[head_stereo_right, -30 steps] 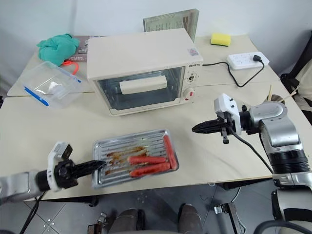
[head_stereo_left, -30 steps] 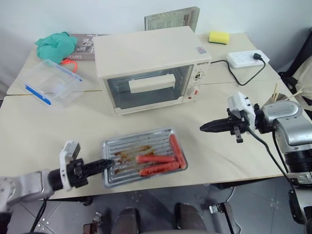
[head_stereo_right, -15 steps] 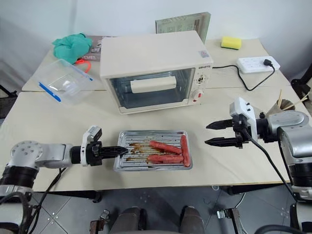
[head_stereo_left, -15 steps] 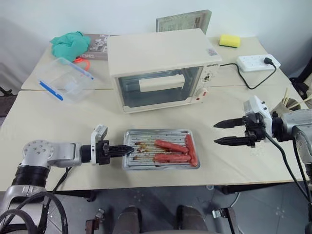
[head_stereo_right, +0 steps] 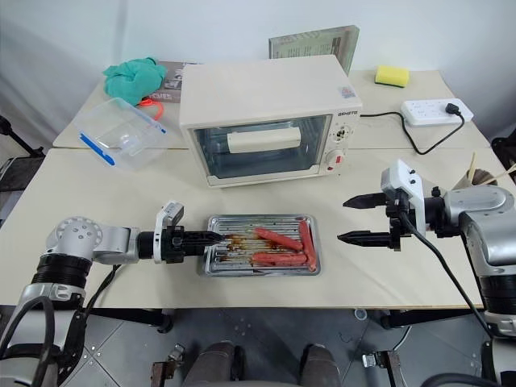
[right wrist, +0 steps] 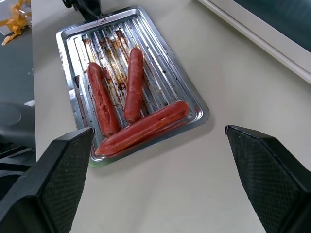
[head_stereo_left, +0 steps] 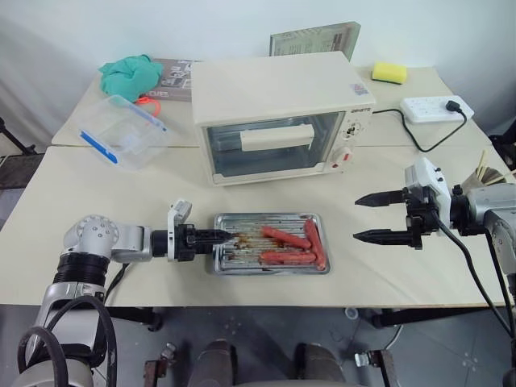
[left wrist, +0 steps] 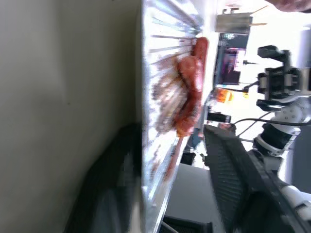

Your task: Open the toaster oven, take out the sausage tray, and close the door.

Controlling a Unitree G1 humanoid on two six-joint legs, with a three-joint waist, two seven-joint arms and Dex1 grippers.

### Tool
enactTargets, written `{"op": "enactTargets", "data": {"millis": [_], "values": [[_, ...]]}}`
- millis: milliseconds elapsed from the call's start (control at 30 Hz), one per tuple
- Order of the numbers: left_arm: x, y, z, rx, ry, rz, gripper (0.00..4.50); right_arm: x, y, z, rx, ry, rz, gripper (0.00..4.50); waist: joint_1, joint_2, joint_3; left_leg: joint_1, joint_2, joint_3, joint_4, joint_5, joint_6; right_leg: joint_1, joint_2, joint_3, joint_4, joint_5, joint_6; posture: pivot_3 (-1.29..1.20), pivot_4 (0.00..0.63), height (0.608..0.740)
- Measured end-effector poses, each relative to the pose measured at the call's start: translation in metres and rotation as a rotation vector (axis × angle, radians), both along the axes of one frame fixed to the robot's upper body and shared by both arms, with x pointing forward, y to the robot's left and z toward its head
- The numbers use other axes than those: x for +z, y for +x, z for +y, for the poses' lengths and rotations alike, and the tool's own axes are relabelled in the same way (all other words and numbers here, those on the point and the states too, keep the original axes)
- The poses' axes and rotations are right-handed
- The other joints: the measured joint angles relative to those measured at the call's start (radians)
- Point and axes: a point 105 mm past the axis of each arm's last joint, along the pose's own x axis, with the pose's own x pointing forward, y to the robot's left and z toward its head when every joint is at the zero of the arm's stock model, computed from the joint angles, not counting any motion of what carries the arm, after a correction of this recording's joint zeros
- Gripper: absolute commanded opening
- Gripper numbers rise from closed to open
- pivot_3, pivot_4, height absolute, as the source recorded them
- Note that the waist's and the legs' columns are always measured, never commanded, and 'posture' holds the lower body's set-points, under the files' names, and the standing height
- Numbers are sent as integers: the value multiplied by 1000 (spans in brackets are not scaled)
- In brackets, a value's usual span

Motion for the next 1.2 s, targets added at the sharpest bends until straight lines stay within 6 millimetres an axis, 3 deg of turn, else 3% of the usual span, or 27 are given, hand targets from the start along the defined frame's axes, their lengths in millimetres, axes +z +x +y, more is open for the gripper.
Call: {"op": "enactTargets", "data": {"millis": [167, 400, 667, 767, 933, 1033, 1200], "values": [[7, 3, -4, -22, -29, -12, 4471, 2, 1, 0, 1, 0, -6, 4500, 1, 1, 0, 2, 0, 0, 0, 0, 0, 3, 0, 0, 0, 0, 0, 0, 150, 740], [10, 2, 5, -37, 47, -56, 4471, 6, 1, -1, 6, -10, -22, 4500, -21, 0, 0, 14, 0, 0, -6, 0, 0, 13, 0, 0, -8, 0, 0, 0, 150, 740], [16, -20, 42, -24, 198, -143, 4471, 4, 3, -10, -4, -29, -21, 4500, -82, -1, 0, 16, 1, 2, -19, 0, -2, 11, 0, 0, -10, 0, 0, 0, 150, 740], [20, -30, 67, 16, 292, -201, 4471, 3, 4, -14, 2, -29, -23, 4500, -96, -2, 1, 17, 2, 4, -20, 0, -2, 10, 0, 0, -11, 0, 0, 0, 150, 740], [29, -32, 105, 154, 415, -538, 4471, -2, 8, -23, 7, -22, -30, 4500, -89, -3, 3, 13, 2, 7, -20, -1, -2, 5, 0, 0, -12, 0, -1, 0, 150, 740], [56, -30, 105, 242, 334, -969, 4471, -3, 13, -24, 14, -26, -37, 4500, -77, -4, 4, 9, 2, 8, -18, -2, -1, 2, 0, 0, -12, 0, -1, 0, 150, 740], [53, -48, 124, 287, 476, -1184, 4471, -9, 17, -31, 10, -44, -22, 4500, -74, -5, 4, 6, 3, 13, -19, -3, -1, -3, -1, 0, -12, 0, 0, 0, 150, 740]]}}
